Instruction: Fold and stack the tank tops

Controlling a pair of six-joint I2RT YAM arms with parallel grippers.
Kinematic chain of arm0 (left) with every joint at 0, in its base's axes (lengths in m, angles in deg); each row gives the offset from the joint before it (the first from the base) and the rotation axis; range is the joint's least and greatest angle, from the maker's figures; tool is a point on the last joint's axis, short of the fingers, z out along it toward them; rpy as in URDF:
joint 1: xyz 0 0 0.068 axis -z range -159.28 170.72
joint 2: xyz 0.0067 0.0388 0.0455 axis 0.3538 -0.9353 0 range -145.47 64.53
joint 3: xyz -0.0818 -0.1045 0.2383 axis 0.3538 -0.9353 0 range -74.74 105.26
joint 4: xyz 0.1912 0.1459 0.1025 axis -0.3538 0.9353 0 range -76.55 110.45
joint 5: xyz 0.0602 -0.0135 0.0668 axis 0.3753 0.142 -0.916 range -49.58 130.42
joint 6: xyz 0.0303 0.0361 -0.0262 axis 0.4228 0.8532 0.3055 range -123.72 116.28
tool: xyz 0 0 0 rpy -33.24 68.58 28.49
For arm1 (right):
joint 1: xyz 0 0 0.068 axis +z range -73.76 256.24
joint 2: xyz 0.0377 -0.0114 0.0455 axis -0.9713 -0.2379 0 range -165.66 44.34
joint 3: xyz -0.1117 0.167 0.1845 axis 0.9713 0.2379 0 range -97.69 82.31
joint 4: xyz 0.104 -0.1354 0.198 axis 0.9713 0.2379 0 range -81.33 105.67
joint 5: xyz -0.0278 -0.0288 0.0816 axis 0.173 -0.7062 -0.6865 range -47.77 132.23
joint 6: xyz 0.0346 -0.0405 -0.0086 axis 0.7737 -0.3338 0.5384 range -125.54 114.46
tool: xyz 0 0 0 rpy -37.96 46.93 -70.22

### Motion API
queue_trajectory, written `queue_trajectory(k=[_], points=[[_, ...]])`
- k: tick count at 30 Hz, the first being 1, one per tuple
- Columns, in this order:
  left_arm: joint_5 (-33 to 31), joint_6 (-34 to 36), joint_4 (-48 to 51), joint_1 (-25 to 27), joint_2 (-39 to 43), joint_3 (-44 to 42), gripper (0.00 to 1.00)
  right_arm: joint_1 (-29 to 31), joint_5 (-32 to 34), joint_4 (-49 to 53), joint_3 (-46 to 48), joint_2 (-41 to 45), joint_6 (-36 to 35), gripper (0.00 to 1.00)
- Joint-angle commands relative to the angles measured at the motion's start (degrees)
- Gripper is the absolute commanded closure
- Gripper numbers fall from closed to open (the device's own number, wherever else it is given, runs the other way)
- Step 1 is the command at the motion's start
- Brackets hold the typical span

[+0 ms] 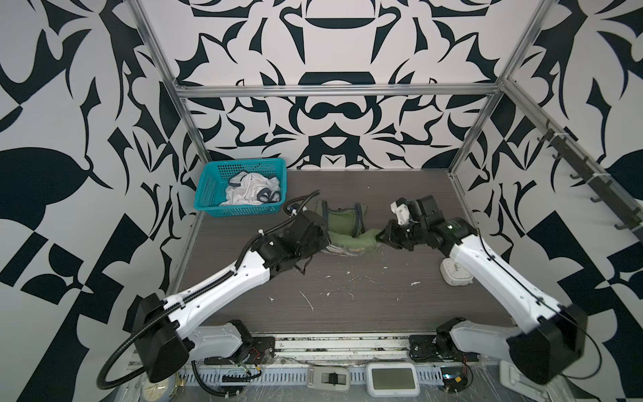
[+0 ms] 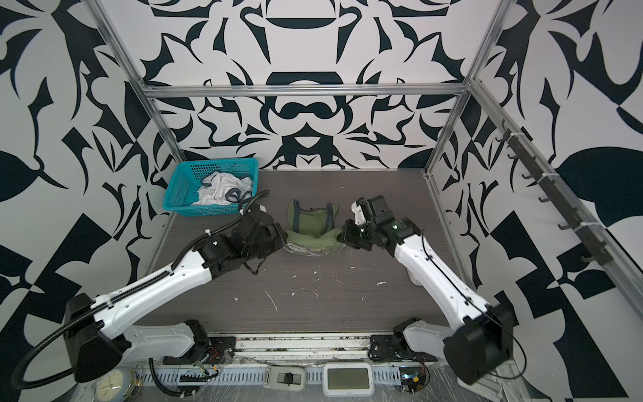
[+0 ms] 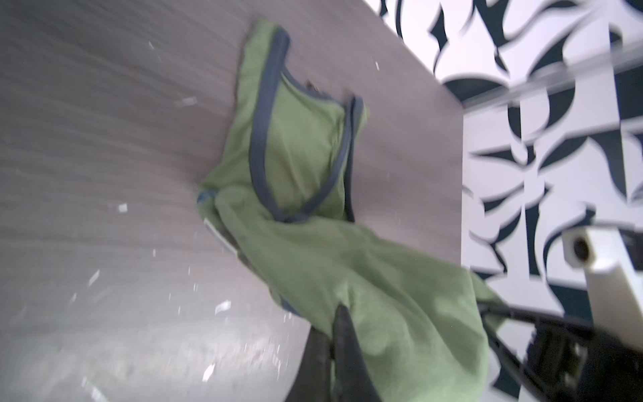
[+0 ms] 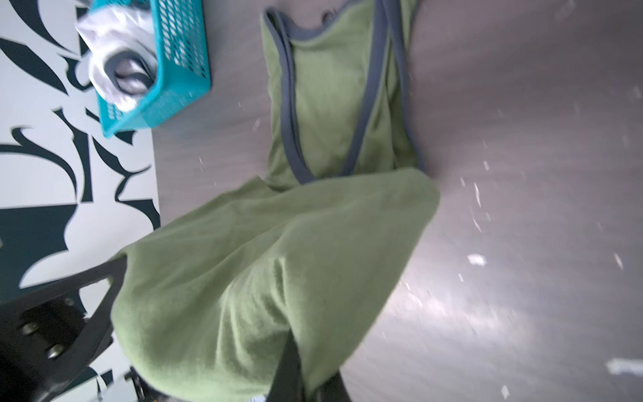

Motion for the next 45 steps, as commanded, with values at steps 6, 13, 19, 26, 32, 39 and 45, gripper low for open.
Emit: queue_trajectory(k=[6,13,19,26,32,39,45], points=[[9.0,3.4,-2.5,-11.2,-14.1,11.1,0.98,-5.6,-7.6,-3.8,-15.6,-19.6,-2.6,0.96],[13.8,2.7,-5.1,-17.4,-24.3,16.4,0.93,-8.0,-11.3,-5.1,-23.1,-31.2,-0.5,0.91],[18.0,2.6,-7.4,-18.3,-33.1,22.9,0.92,-9.5,-12.3,-5.5,-30.4,-38.6,-0.2,0.84],[20.7,2.2,-8.6,-19.9,-42.4,33.2,0.92,-11.9,-11.2,-5.2,-37.2,-45.7,-0.3,0.83],[23.2,2.1,-6.8,-21.8,-52.0,43.6,0.85,-14.1,-10.7,-5.5,-42.4,-50.6,0.1,0.81],[27.7,8.1,3.7,-23.9,-62.3,59.3,0.34,-15.6,-5.6,-2.0,-44.9,-51.2,-3.1,0.36],[22.4,17.4,5.3,-24.3,-55.6,53.5,0.10,-14.3,-3.2,-7.0,-33.4,-42.5,-8.2,0.40]])
